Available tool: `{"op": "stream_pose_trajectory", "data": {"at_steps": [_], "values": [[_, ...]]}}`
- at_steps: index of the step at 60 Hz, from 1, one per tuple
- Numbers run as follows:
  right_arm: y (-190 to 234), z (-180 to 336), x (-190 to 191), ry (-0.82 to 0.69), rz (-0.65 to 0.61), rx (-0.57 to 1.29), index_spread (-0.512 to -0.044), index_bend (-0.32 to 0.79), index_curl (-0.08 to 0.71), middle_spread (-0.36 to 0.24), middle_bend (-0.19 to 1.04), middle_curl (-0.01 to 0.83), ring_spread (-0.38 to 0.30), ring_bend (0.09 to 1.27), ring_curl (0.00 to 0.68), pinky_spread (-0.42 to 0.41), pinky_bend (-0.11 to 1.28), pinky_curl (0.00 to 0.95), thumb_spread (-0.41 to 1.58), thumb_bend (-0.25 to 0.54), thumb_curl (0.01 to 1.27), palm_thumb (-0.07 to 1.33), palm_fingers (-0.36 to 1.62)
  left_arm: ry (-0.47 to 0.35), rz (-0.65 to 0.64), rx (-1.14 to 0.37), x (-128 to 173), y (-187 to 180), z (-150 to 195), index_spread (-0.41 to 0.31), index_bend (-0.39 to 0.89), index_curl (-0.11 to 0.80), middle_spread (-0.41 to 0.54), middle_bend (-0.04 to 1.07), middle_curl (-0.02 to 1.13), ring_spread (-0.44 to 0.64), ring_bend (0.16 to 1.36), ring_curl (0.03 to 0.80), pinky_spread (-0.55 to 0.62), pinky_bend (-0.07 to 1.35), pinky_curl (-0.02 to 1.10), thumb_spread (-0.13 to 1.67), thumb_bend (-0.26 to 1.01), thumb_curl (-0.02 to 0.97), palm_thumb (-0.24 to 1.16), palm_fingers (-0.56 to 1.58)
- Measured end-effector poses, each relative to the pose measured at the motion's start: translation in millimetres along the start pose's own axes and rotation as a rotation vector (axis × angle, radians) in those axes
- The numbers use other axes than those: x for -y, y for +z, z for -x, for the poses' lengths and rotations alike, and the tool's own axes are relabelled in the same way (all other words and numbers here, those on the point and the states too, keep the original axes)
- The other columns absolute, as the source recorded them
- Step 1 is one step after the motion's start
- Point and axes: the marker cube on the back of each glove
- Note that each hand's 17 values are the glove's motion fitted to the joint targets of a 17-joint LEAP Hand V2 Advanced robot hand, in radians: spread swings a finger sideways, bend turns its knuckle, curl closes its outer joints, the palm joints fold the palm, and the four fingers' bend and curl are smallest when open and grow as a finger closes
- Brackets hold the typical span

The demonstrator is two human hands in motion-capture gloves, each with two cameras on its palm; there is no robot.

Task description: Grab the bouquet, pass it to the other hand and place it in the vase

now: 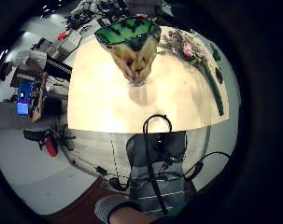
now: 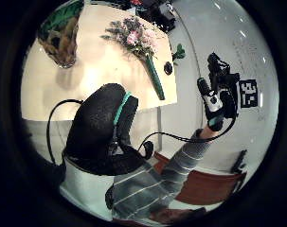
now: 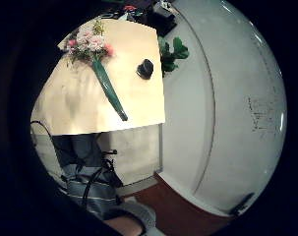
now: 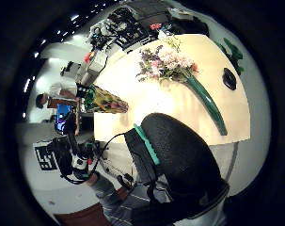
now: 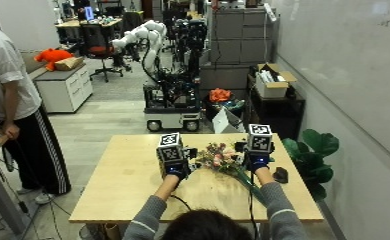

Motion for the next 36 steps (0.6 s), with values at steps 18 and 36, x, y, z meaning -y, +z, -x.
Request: {"op": "stream_pose_trajectory", "data": {"at_steps": [18, 36], "values": [[50, -52, 51, 0.229, -0.066, 0.024, -0.412, 0.11, 0.202, -0.036, 0.18, 0.301, 0.096, 0.44, 0.271, 0.271, 0.57, 0.35, 1.15, -0.026, 0.25, 0.28, 0.13, 0.015, -0.005, -0.015, -1, 0, -5, 0.024, 0.15, 0.321, 0.228, 0.18, 0.33, 0.33, 0.49, 0.259, 0.36, 0.28, 0.33, 1.1, -0.02, 0.311, 0.31, 0.23], [135, -91, 53, 0.353, 0.002, 0.125, -0.365, 0.1, 0.17, 0.06, 0.19, 0.307, 0.161, 0.52, 0.297, 0.306, 0.68, 0.375, 1.09, -0.027, 0.26, 0.24, 0.13, 0.026, 0.009, -0.021, 0, 10, -8, 0.024, 0.15, 0.326, 0.229, 0.18, 0.34, 0.33, 0.49, 0.264, 0.36, 0.27, 0.33, 1.1, -0.02, 0.314, 0.31, 0.22]]}}
